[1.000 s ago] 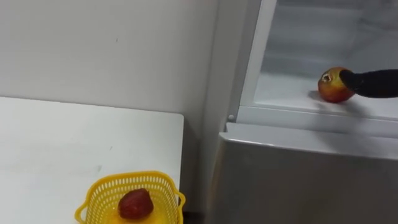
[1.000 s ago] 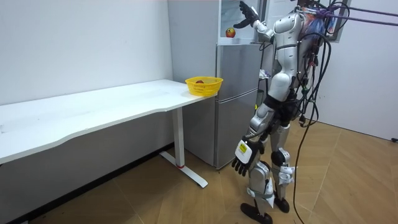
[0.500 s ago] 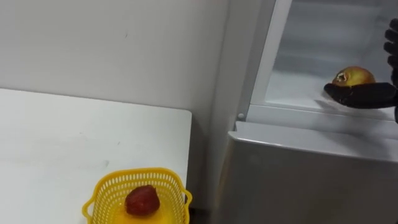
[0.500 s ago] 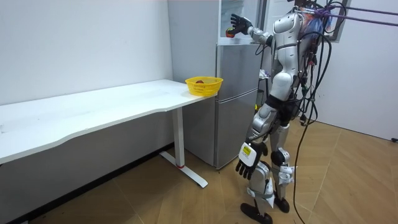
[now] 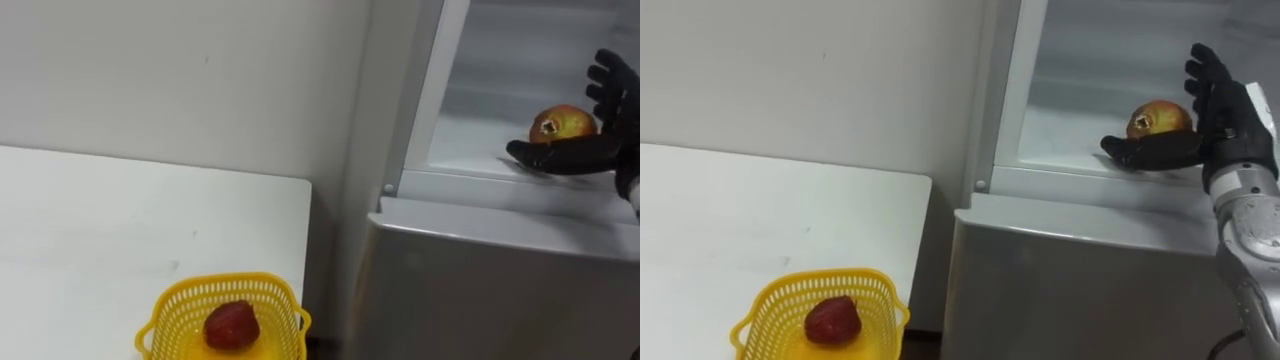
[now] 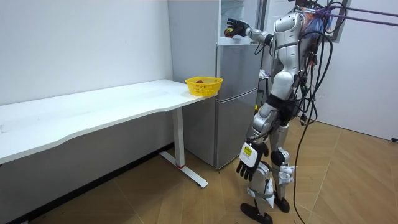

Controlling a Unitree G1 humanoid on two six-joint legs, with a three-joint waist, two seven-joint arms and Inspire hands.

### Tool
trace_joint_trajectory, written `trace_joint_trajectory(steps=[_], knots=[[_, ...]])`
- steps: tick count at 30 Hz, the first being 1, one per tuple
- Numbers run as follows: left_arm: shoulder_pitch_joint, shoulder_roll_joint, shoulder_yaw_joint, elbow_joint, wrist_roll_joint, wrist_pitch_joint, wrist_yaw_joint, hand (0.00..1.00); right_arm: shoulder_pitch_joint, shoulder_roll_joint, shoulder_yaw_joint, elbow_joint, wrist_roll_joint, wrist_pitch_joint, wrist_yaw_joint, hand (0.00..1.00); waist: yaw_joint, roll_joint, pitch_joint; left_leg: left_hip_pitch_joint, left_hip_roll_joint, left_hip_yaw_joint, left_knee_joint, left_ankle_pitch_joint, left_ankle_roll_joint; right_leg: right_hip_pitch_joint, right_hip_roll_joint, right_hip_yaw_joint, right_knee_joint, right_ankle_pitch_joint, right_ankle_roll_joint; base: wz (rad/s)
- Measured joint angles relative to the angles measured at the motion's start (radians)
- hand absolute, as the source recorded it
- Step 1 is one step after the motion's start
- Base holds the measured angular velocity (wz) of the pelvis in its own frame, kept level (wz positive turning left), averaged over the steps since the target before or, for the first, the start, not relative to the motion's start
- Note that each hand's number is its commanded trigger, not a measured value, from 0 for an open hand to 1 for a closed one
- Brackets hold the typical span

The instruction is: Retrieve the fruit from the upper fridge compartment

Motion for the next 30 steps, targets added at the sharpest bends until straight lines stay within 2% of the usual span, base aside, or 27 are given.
trace_joint_trajectory(steps=[8, 13, 18, 19, 20, 21, 22, 25, 27, 30], knots=[[-0.003, 0.001, 0.004, -0.011, 0.000, 0.002, -0.001, 0.00, -0.022, -0.004, 0.000, 0.106, 0.042, 0.000, 0.071, 0.00, 0.000, -0.013, -0.0101, 0.001, 0.001, 0.000, 0.001, 0.001, -0.001, 0.004, 0.000, -0.002, 0.000, 0.000, 0.000, 0.00], [-0.003, 0.002, 0.004, -0.010, 0.000, 0.003, -0.001, 0.00, -0.025, -0.006, 0.006, 0.125, 0.044, 0.000, 0.084, 0.00, 0.001, -0.014, -0.0079, 0.001, 0.000, -0.001, 0.002, 0.001, 0.000, 0.005, -0.001, 0.000, 0.000, 0.000, 0.000, 0.00], [-0.015, 0.002, 0.004, -0.010, 0.000, 0.010, -0.001, 0.00, -0.059, -0.011, 0.013, 0.176, 0.042, 0.000, 0.107, 0.00, 0.001, -0.017, -0.0025, 0.000, 0.000, -0.001, 0.002, 0.004, 0.000, 0.005, -0.001, 0.001, 0.002, 0.000, 0.000, 0.00], [-0.016, 0.002, 0.004, -0.009, 0.000, 0.011, -0.001, 0.00, -0.061, -0.011, 0.013, 0.180, 0.038, 0.000, 0.112, 0.50, 0.001, -0.018, -0.0022, 0.000, 0.000, -0.001, 0.002, 0.004, 0.000, 0.005, -0.001, 0.002, 0.002, 0.000, 0.000, 0.00], [-0.019, 0.002, 0.004, -0.004, 0.000, 0.015, -0.001, 0.00, -0.077, -0.014, 0.020, 0.198, 0.031, 0.001, 0.120, 0.69, 0.000, -0.019, -0.0011, 0.000, 0.000, -0.001, 0.002, 0.004, 0.000, 0.004, -0.001, 0.002, 0.002, 0.000, 0.000, 0.00], [-0.024, 0.003, 0.004, 0.000, -0.001, 0.021, 0.000, 0.00, -0.091, -0.023, 0.032, 0.214, 0.031, 0.001, 0.128, 0.97, 0.000, -0.021, 0.0004, -0.001, 0.000, -0.001, 0.002, 0.004, 0.000, 0.003, -0.001, 0.003, 0.002, 0.000, 0.000, 0.00], [-0.026, 0.003, 0.005, 0.002, 0.000, 0.023, 0.000, 0.00, -0.099, -0.026, 0.033, 0.225, 0.028, 0.002, 0.134, 1.00, 0.001, -0.023, 0.0008, -0.001, 0.000, -0.001, 0.002, 0.004, 0.000, 0.003, -0.001, 0.003, 0.002, 0.000, 0.000, 0.00], [-0.036, 0.007, 0.004, 0.010, -0.001, 0.028, 0.004, 0.00, -0.117, -0.054, 0.059, 0.237, 0.022, 0.019, 0.154, 1.00, 0.001, -0.033, 0.0017, -0.001, 0.000, -0.001, 0.002, 0.004, 0.000, 0.002, 0.000, 0.005, 0.002, 0.000, 0.000, 0.00], [-0.036, 0.012, 0.004, 0.010, -0.001, 0.028, 0.005, 0.00, -0.117, -0.074, 0.089, 0.241, 0.021, 0.021, 0.180, 1.00, 0.002, -0.040, -0.0013, 0.001, 0.001, -0.001, 0.002, 0.004, 0.000, 0.002, 0.000, 0.005, 0.001, 0.000, 0.000, 0.00], [-0.040, 0.020, 0.004, 0.010, -0.001, 0.028, 0.006, 0.00, -0.118, -0.080, 0.102, 0.263, 0.017, 0.022, 0.191, 1.00, 0.002, -0.046, -0.0046, 0.002, 0.000, -0.001, 0.002, 0.004, 0.000, 0.002, 0.000, 0.006, 0.001, 0.000, 0.000, 0.00]])
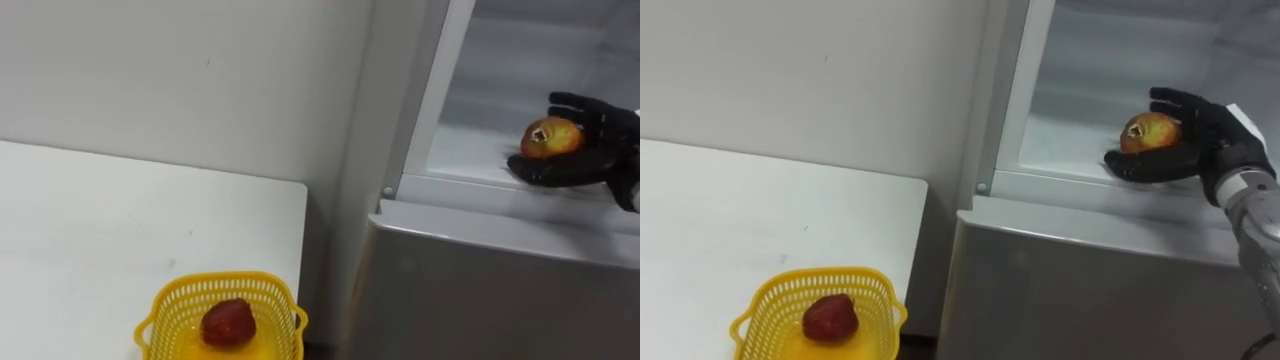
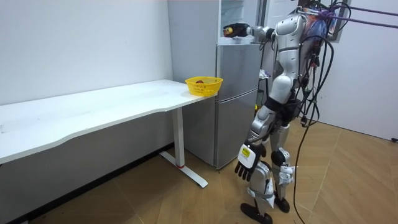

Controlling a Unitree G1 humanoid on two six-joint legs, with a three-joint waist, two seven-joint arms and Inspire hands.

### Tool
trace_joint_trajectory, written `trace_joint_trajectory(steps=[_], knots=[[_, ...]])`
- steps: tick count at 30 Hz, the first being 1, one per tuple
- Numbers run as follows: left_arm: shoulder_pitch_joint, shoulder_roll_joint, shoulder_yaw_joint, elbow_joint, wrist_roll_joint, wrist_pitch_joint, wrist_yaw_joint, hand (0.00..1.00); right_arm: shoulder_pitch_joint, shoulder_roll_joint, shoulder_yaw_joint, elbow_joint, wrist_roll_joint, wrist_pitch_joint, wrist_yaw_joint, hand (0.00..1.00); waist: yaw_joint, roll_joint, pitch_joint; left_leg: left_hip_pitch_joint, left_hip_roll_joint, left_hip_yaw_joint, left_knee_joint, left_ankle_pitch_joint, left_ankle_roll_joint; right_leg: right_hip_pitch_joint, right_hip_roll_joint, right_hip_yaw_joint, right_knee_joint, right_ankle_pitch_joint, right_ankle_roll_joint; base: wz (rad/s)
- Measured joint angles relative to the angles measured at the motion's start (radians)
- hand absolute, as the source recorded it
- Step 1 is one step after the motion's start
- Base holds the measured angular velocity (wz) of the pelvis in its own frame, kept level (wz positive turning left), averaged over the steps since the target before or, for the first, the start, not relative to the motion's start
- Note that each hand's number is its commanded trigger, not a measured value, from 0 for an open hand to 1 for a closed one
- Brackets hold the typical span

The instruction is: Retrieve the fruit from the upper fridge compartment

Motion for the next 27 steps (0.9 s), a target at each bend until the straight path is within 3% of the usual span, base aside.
trace_joint_trajectory(steps=[11, 23, 27], knots=[[0.002, 0.008, -0.002, 0.000, 0.000, 0.000, 0.020, 0.00, -0.021, -0.002, 0.001, 0.016, 0.002, 0.019, -0.014, 1.00, -0.001, 0.011, 0.0062, 0.000, 0.000, 0.000, 0.000, 0.000, 0.000, 0.002, 0.002, 0.018, -0.001, 0.000, 0.000, 0.00], [0.009, 0.009, -0.003, -0.002, -0.004, 0.001, 0.020, 0.00, -0.021, -0.002, -0.003, 0.013, 0.048, 0.019, -0.048, 1.00, -0.001, 0.016, 0.0028, 0.004, 0.000, 0.001, 0.001, 0.000, 0.000, 0.003, 0.001, 0.010, -0.001, 0.000, 0.000, 0.00], [0.007, 0.004, -0.006, -0.007, -0.022, 0.001, 0.021, 0.00, -0.018, -0.001, -0.003, -0.021, 0.086, 0.030, -0.062, 1.00, -0.002, 0.033, 0.0005, 0.007, -0.001, 0.010, -0.002, 0.000, 0.000, 0.003, 0.001, 0.026, -0.001, 0.000, 0.000, -0.03]])
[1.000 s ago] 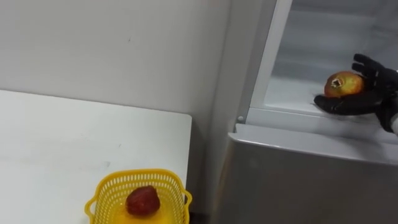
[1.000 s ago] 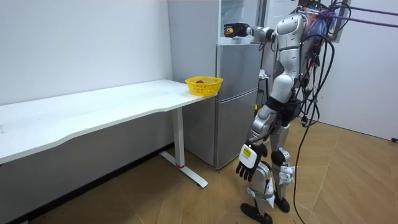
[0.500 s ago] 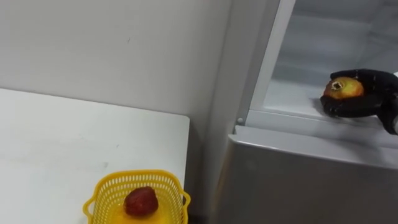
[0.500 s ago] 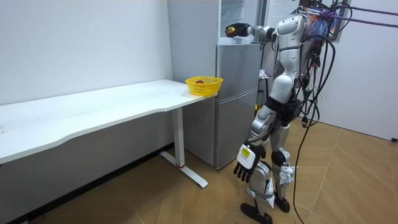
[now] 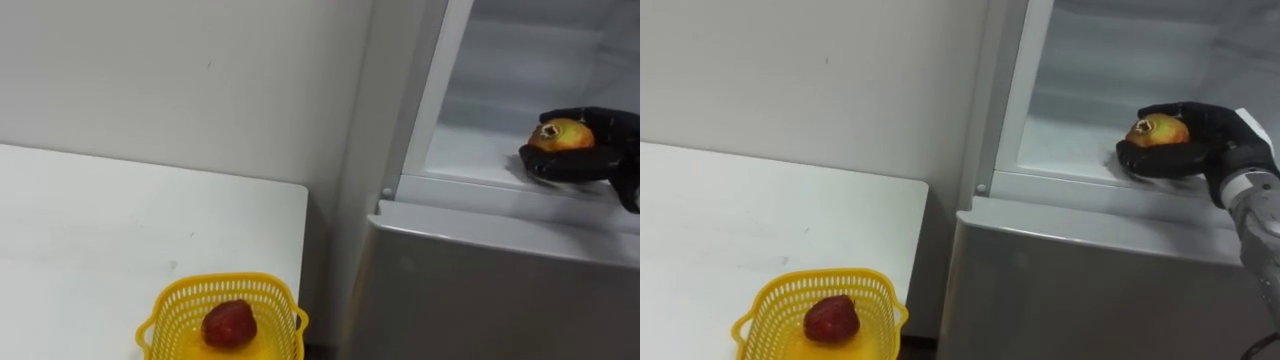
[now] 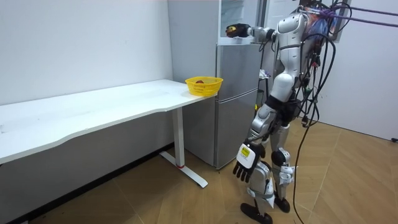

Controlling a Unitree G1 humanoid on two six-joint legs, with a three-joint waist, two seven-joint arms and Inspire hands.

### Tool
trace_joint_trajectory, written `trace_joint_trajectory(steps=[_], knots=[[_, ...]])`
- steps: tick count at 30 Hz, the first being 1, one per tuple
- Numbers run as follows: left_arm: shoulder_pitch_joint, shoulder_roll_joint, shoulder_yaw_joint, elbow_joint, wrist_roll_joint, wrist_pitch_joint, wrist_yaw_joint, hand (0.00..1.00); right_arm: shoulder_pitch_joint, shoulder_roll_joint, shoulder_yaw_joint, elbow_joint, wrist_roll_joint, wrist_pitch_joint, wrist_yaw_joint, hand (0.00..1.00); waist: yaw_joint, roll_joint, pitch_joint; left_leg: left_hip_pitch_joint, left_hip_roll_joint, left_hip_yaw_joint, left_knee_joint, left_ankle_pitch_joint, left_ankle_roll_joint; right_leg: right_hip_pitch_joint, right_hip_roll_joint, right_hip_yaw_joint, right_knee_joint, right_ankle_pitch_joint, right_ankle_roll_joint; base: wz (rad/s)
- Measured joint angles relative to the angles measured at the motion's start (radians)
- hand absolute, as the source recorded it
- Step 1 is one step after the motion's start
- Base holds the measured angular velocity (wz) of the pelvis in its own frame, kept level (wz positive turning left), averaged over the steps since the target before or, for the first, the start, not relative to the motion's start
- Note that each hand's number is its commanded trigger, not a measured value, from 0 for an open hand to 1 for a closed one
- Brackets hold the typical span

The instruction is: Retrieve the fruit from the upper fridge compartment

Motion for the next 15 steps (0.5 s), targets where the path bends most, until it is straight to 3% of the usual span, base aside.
trace_joint_trajectory(steps=[5, 11, 15], knots=[[-0.006, 0.001, -0.001, 0.001, -0.002, 0.000, 0.003, 0.00, 0.067, 0.006, 0.000, -0.170, -0.038, 0.008, -0.049, 1.00, 0.004, 0.027, 0.0008, 0.015, 0.002, 0.012, -0.004, 0.000, 0.000, 0.003, 0.000, 0.016, 0.000, 0.000, 0.000, -0.10], [-0.024, 0.001, -0.003, 0.005, -0.003, -0.006, 0.021, 0.00, 0.202, 0.023, -0.001, -0.411, -0.109, 0.013, -0.117, 1.00, -0.001, 0.032, 0.0035, 0.011, 0.003, 0.018, -0.013, 0.000, 0.000, -0.003, 0.000, 0.012, 0.000, 0.000, 0.000, -0.02], [-0.031, -0.002, -0.003, 0.025, -0.005, -0.024, 0.021, 0.00, 0.297, 0.075, -0.050, -0.641, -0.187, 0.012, -0.164, 1.00, -0.004, 0.035, 0.0047, 0.013, 0.003, 0.028, -0.016, 0.000, 0.000, -0.004, 0.000, 0.015, 0.000, 0.000, 0.000, -0.05]])
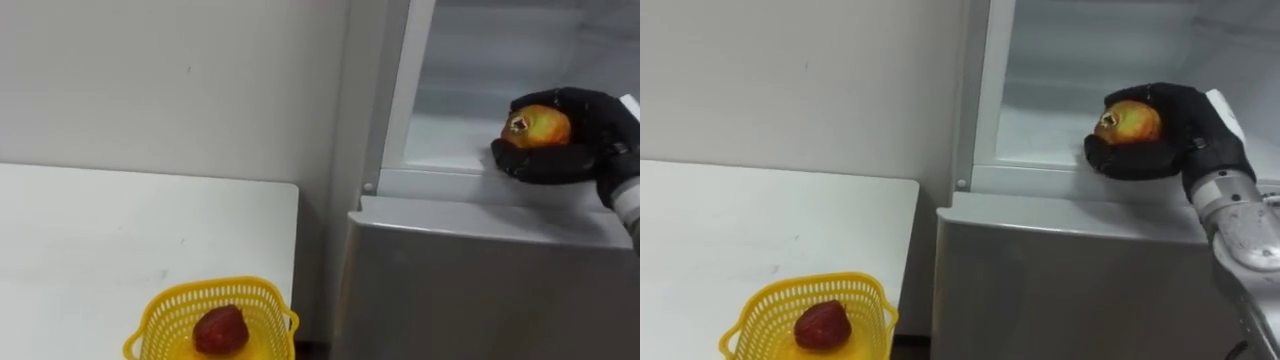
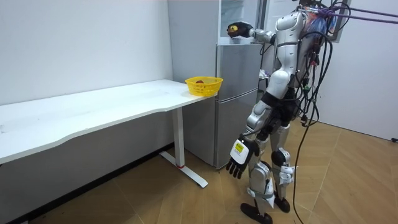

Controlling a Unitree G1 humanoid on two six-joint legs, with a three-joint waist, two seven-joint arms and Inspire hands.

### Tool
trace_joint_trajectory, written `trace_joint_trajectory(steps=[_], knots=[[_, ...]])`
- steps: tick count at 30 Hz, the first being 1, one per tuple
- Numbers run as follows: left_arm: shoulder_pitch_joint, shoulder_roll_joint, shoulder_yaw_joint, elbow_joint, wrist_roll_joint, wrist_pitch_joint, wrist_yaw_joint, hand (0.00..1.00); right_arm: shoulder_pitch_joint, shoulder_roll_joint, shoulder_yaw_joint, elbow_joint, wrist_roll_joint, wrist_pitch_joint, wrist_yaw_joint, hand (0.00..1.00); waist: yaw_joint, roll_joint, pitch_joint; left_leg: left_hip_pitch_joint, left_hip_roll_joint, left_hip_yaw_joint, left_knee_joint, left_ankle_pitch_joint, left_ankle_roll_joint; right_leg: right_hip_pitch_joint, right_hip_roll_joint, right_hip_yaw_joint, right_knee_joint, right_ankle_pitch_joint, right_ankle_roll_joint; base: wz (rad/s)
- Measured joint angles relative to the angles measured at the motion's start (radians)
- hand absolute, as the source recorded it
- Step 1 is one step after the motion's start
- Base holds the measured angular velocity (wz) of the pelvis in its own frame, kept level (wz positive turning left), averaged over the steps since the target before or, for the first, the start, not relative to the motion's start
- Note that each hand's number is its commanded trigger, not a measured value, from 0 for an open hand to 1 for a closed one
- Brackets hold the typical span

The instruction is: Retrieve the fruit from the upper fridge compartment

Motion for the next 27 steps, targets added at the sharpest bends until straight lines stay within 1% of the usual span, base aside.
trace_joint_trajectory(steps=[1, 3, 5, 7, 9, 10, 11, 12, 13, 14, 15, 17, 19, 21, 23, 25, 26, 27], knots=[[-0.001, 0.000, 0.000, 0.004, -0.003, -0.001, 0.001, 0.00, 0.008, 0.008, -0.002, -0.033, -0.014, 0.000, -0.011, 1.00, 0.002, 0.001, 0.0004, 0.000, 0.000, 0.002, 0.000, 0.000, 0.000, -0.001, 0.000, 0.004, 0.000, 0.000, 0.000, -0.10], [0.001, -0.003, -0.001, 0.009, -0.008, -0.009, 0.011, 0.00, 0.033, 0.039, -0.004, -0.147, -0.034, -0.008, -0.048, 1.00, 0.001, 0.005, 0.0022, 0.003, 0.002, 0.012, 0.001, 0.000, 0.000, -0.006, 0.001, 0.011, 0.000, 0.000, 0.000, -0.11], [0.003, -0.006, -0.001, 0.010, -0.008, -0.014, 0.023, 0.00, 0.053, 0.048, -0.004, -0.214, -0.063, -0.022, -0.066, 1.00, 0.001, 0.006, 0.0025, 0.002, 0.002, 0.012, 0.001, 0.000, 0.000, -0.006, 0.000, 0.010, 0.000, 0.000, 0.000, 0.00], [-0.002, -0.008, -0.004, 0.010, -0.009, -0.028, 0.029, 0.00, 0.055, 0.063, -0.003, -0.259, -0.114, -0.034, -0.082, 1.00, 0.001, 0.012, 0.0059, 0.001, 0.002, 0.011, 0.000, 0.000, 0.000, -0.004, 0.000, 0.010, 0.000, 0.000, 0.000, 0.00], [-0.010, -0.012, -0.030, 0.011, -0.012, -0.031, 0.034, 0.00, 0.056, 0.087, 0.000, -0.303, -0.208, -0.067, -0.113, 1.00, 0.001, 0.018, 0.0073, 0.001, 0.002, 0.010, 0.000, 0.000, 0.000, -0.005, -0.001, 0.011, 0.000, 0.000, 0.000, 0.00], [-0.015, -0.015, -0.032, 0.011, -0.012, -0.032, 0.034, 0.00, 0.056, 0.087, 0.001, -0.315, -0.235, -0.069, -0.118, 1.00, 0.001, 0.021, 0.0068, 0.002, 0.002, 0.010, 0.000, 0.000, 0.000, -0.005, -0.001, 0.013, 0.000, 0.000, 0.000, 0.00], [-0.023, -0.020, -0.039, 0.018, -0.012, -0.041, 0.034, 0.00, 0.056, 0.089, 0.002, -0.335, -0.293, -0.080, -0.122, 1.00, 0.003, 0.030, 0.0079, 0.002, 0.002, 0.011, 0.000, 0.000, 0.000, -0.006, -0.001, 0.013, 0.001, 0.000, 0.000, 0.00], [-0.025, -0.026, -0.040, 0.023, -0.011, -0.051, 0.035, 0.00, 0.059, 0.101, 0.002, -0.359, -0.354, -0.092, -0.124, 1.00, 0.004, 0.037, 0.0085, 0.002, 0.001, 0.011, 0.000, 0.000, 0.000, -0.004, -0.001, 0.018, 0.001, 0.000, 0.000, 0.00], [-0.024, -0.028, -0.040, 0.029, -0.012, -0.057, 0.035, 0.00, 0.060, 0.111, 0.003, -0.373, -0.382, -0.097, -0.124, 1.00, 0.004, 0.041, 0.0078, 0.002, 0.002, 0.011, -0.002, 0.000, 0.000, -0.005, 0.000, 0.020, 0.001, 0.000, 0.000, -0.06], [-0.027, -0.033, -0.040, 0.038, -0.011, -0.064, 0.036, 0.00, 0.061, 0.129, 0.013, -0.406, -0.426, -0.100, -0.124, 1.00, 0.003, 0.048, 0.0076, 0.001, 0.003, 0.015, -0.004, 0.000, 0.000, -0.007, 0.001, 0.023, 0.001, 0.000, 0.000, -0.09], [-0.029, -0.036, -0.043, 0.039, -0.011, -0.066, 0.036, 0.00, 0.071, 0.132, 0.024, -0.443, -0.451, -0.107, -0.121, 1.00, 0.001, 0.053, 0.0048, 0.000, 0.004, 0.015, -0.006, 0.000, 0.000, -0.013, 0.001, 0.022, 0.002, 0.000, 0.000, -0.08], [-0.033, -0.035, -0.053, 0.039, -0.012, -0.069, 0.041, 0.00, 0.101, 0.134, 0.038, -0.496, -0.454, -0.121, -0.110, 1.00, 0.003, 0.055, 0.0049, -0.002, 0.004, 0.016, -0.009, 0.000, -0.001, -0.014, 0.001, 0.020, 0.003, 0.000, 0.000, -0.02], [-0.038, -0.035, -0.066, 0.039, -0.012, -0.072, 0.044, 0.00, 0.118, 0.136, 0.062, -0.529, -0.481, -0.132, -0.088, 1.00, 0.002, 0.055, 0.0037, -0.001, 0.006, 0.018, -0.010, 0.000, -0.001, -0.016, 0.001, 0.018, 0.003, 0.000, 0.000, 0.00], [-0.047, -0.035, -0.074, 0.040, -0.012, -0.081, 0.044, 0.00, 0.151, 0.136, 0.079, -0.576, -0.528, -0.141, -0.059, 1.00, 0.006, 0.049, 0.0012, 0.000, 0.005, 0.018, -0.009, 0.001, -0.001, -0.019, 0.001, 0.016, 0.004, 0.000, 0.000, 0.00], [-0.052, -0.034, -0.088, 0.051, -0.015, -0.092, 0.045, 0.00, 0.161, 0.136, 0.111, -0.588, -0.548, -0.145, -0.044, 1.00, 0.007, 0.044, 0.0040, 0.006, 0.004, 0.020, -0.009, 0.001, -0.001, -0.015, 0.001, 0.020, 0.004, 0.000, 0.000, -0.02], [-0.055, -0.032, -0.110, 0.056, -0.021, -0.094, 0.051, 0.00, 0.169, 0.136, 0.142, -0.588, -0.563, -0.148, -0.028, 1.00, 0.010, 0.038, 0.0056, 0.009, 0.004, 0.021, -0.010, 0.001, -0.001, -0.011, 0.001, 0.023, 0.003, 0.000, 0.000, -0.02], [-0.059, -0.031, -0.120, 0.060, -0.037, -0.098, 0.053, 0.00, 0.173, 0.136, 0.154, -0.588, -0.572, -0.152, -0.016, 1.00, 0.010, 0.030, 0.0075, 0.008, 0.004, 0.021, -0.011, 0.000, -0.001, -0.011, 0.001, 0.022, 0.003, 0.000, 0.000, 0.00], [-0.063, -0.027, -0.121, 0.079, -0.043, -0.108, 0.052, 0.00, 0.175, 0.135, 0.169, -0.587, -0.584, -0.152, -0.013, 1.00, 0.018, 0.024, 0.0087, 0.009, 0.005, 0.022, -0.018, 0.000, -0.001, -0.012, 0.001, 0.022, 0.003, 0.000, 0.000, 0.00]])
